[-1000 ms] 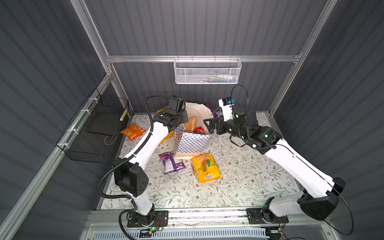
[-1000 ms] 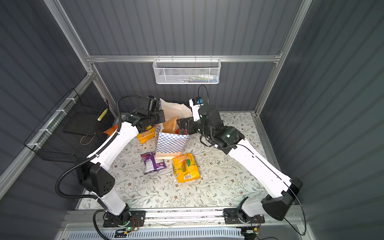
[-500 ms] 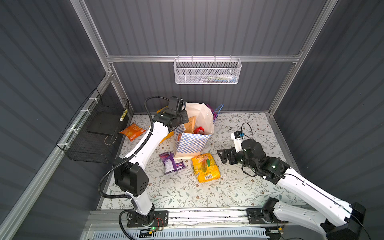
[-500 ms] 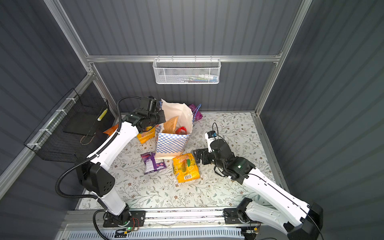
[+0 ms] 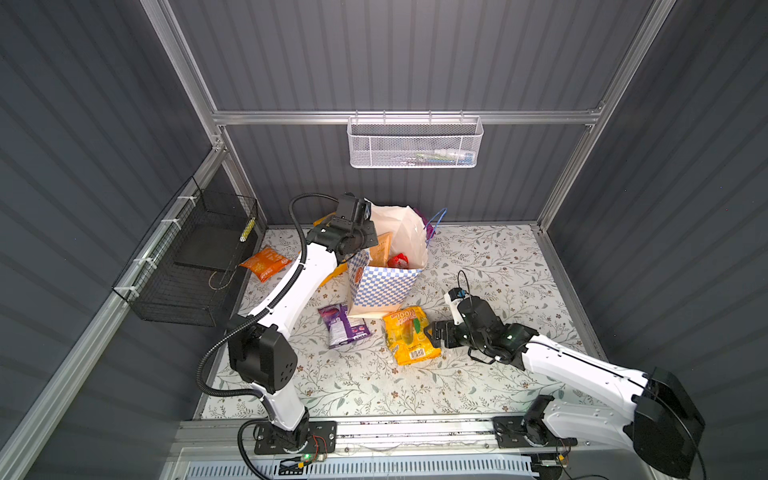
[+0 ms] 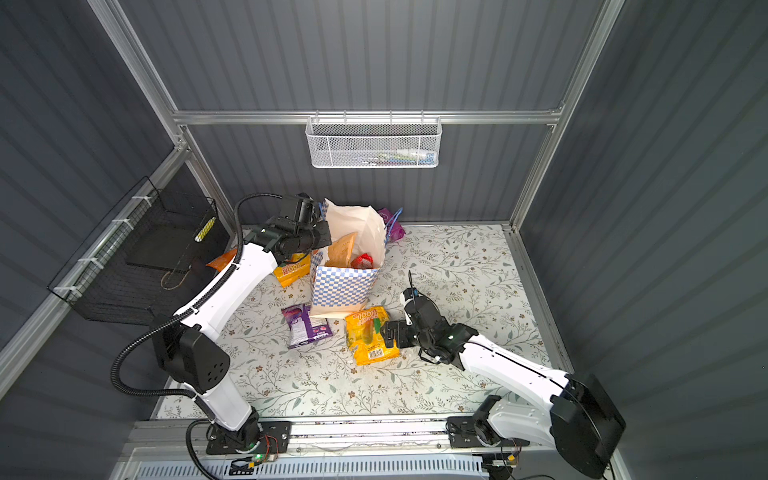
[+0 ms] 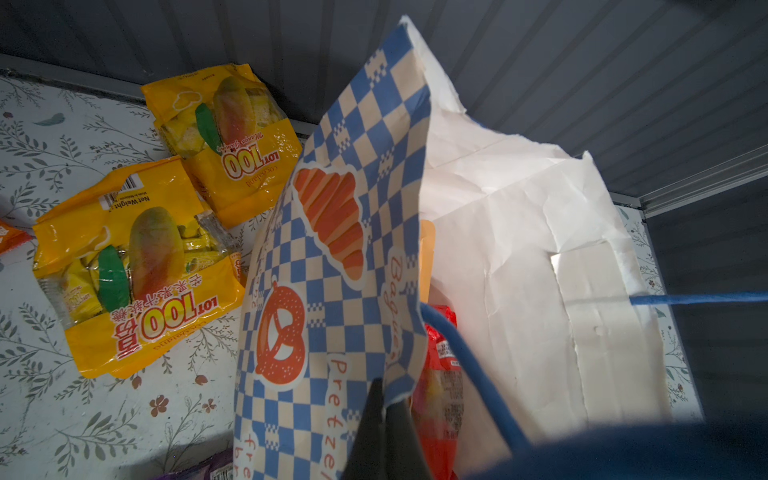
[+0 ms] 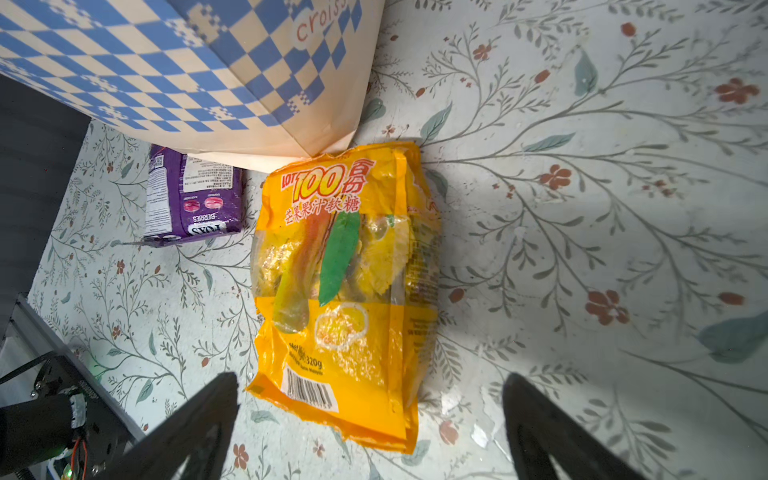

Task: Place the snacks into the paper bag
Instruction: 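Move the right gripper down to the yellow LOT 100 candy bag and grasp it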

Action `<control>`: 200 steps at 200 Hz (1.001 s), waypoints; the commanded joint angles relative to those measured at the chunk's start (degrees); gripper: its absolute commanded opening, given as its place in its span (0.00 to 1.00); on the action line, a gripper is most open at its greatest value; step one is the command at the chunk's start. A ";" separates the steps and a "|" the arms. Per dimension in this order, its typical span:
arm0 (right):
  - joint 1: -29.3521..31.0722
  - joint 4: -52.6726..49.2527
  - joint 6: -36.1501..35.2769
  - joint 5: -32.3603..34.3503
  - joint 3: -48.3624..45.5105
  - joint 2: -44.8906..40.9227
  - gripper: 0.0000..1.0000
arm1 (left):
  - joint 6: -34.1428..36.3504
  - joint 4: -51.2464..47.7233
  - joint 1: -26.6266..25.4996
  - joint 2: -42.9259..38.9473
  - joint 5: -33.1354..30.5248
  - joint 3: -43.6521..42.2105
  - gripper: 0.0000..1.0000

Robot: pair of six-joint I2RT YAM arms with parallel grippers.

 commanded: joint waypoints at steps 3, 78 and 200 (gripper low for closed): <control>0.24 5.41 1.15 -0.98 -1.70 3.16 0.99 | 0.00 -4.38 0.03 1.42 0.70 1.14 0.00; 0.24 11.03 1.46 -6.30 -0.91 13.13 0.83 | 0.55 -4.56 0.03 1.10 -0.52 1.21 0.00; 0.24 15.13 2.51 -9.73 -1.81 18.49 0.29 | 0.28 -4.67 -0.23 1.24 0.05 1.42 0.00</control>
